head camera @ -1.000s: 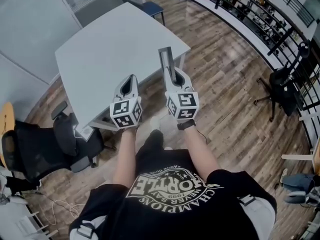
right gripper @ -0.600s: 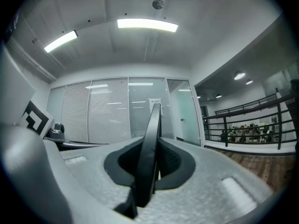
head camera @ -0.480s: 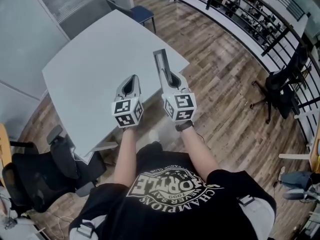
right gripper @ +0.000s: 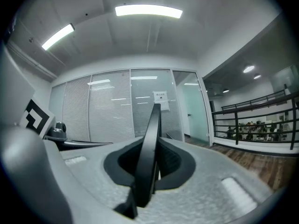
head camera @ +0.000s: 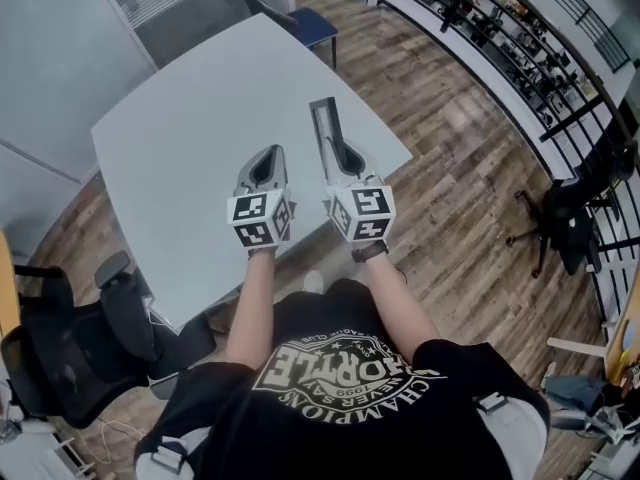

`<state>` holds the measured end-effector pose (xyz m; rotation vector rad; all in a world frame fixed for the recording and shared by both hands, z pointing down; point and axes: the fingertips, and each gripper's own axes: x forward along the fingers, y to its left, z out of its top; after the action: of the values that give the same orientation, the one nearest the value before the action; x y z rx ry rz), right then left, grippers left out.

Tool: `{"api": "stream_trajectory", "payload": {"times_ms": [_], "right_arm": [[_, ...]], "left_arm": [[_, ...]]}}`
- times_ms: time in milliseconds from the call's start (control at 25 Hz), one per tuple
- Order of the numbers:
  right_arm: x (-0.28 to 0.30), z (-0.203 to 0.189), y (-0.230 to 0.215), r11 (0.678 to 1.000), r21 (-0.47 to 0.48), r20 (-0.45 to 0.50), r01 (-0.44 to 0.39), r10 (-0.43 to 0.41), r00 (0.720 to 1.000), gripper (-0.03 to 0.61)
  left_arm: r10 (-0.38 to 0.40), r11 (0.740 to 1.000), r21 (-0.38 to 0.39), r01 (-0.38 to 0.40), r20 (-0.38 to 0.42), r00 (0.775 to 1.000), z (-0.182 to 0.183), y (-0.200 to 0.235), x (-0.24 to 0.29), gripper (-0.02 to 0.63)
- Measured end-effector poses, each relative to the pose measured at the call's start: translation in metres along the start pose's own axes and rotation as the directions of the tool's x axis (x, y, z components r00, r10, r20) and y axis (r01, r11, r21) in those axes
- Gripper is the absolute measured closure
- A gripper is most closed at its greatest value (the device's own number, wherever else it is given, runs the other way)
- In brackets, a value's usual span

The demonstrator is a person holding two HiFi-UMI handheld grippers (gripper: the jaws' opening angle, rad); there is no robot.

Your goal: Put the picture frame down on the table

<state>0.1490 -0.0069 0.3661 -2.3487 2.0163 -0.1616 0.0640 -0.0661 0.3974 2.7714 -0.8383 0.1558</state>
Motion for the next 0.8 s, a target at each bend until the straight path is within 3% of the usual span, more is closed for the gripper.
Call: {"api": "stream_trajectory", "payload": {"times_ms": [440, 800], "right_arm": [[0.121, -0.020, 0.046, 0.988, 0.003, -0.075, -0.153, 0.153, 0.985, 0.538], [0.229, -0.059, 0.057, 0.969, 0.041, -0.176, -0.244, 0.247, 0.953, 0.537]], "left_arm": [[0.177, 0.983, -0.055, -0.177, -0.001, 0.984, 0.011, 0.120, 0.029, 0.607], [0.290, 0.951, -0.101, -0.292, -0.034, 0.956, 0.008, 0.203, 0.076, 0.607]]}}
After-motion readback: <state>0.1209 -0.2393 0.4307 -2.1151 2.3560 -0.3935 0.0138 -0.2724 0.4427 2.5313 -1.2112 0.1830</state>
